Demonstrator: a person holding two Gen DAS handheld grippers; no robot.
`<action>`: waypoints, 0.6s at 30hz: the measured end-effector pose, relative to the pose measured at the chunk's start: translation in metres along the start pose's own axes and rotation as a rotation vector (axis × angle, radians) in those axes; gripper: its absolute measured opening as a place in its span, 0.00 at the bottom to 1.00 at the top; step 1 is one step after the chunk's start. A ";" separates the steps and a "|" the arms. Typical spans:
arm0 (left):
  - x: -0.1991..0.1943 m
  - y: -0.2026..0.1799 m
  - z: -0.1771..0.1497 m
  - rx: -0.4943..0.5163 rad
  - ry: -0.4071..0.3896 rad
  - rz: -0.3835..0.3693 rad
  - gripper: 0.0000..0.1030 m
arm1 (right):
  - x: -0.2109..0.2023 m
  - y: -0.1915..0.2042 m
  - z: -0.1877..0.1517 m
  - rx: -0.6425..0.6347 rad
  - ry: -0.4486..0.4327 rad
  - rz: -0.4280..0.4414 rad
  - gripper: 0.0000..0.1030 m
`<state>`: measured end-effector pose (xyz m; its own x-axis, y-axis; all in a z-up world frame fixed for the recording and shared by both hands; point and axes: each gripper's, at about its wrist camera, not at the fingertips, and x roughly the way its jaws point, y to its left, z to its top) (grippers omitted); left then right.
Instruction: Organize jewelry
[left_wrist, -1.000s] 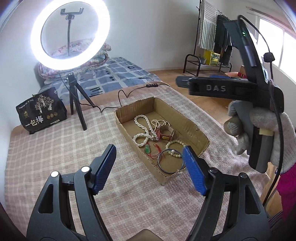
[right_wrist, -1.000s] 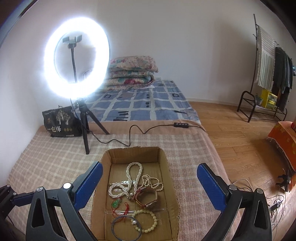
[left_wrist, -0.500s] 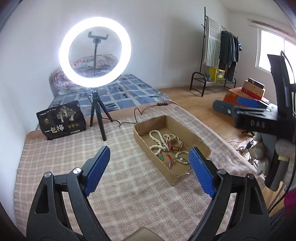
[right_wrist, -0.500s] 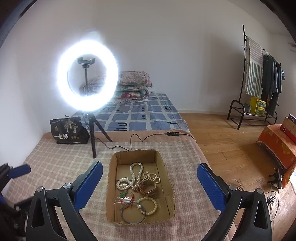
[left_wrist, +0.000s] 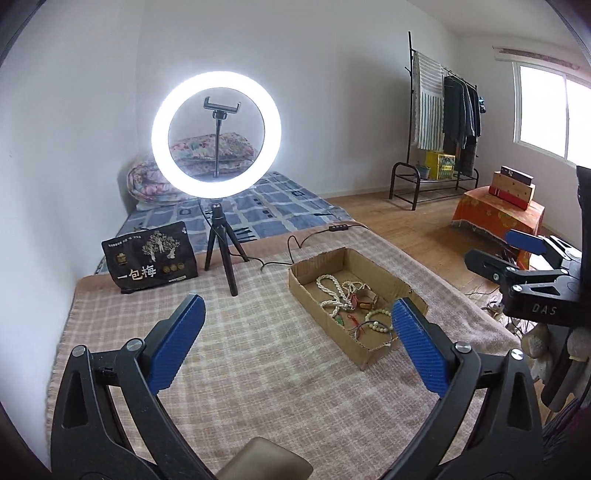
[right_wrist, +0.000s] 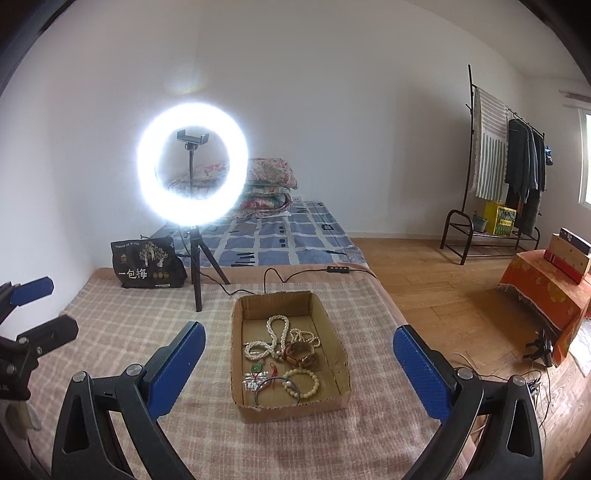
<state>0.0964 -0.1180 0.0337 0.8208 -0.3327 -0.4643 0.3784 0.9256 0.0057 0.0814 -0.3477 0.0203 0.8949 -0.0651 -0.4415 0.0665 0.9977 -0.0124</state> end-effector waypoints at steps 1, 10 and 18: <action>0.000 0.001 0.000 -0.001 0.004 0.006 1.00 | -0.002 0.000 -0.002 -0.002 -0.001 -0.002 1.00; -0.001 0.006 -0.009 0.020 0.023 0.035 1.00 | -0.010 0.007 -0.021 -0.004 0.011 0.027 1.00; -0.001 0.007 -0.012 0.020 0.029 0.036 1.00 | -0.013 0.009 -0.026 0.000 0.003 0.025 1.00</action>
<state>0.0934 -0.1090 0.0240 0.8213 -0.2932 -0.4894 0.3575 0.9330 0.0409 0.0593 -0.3375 0.0025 0.8948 -0.0397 -0.4447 0.0436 0.9990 -0.0013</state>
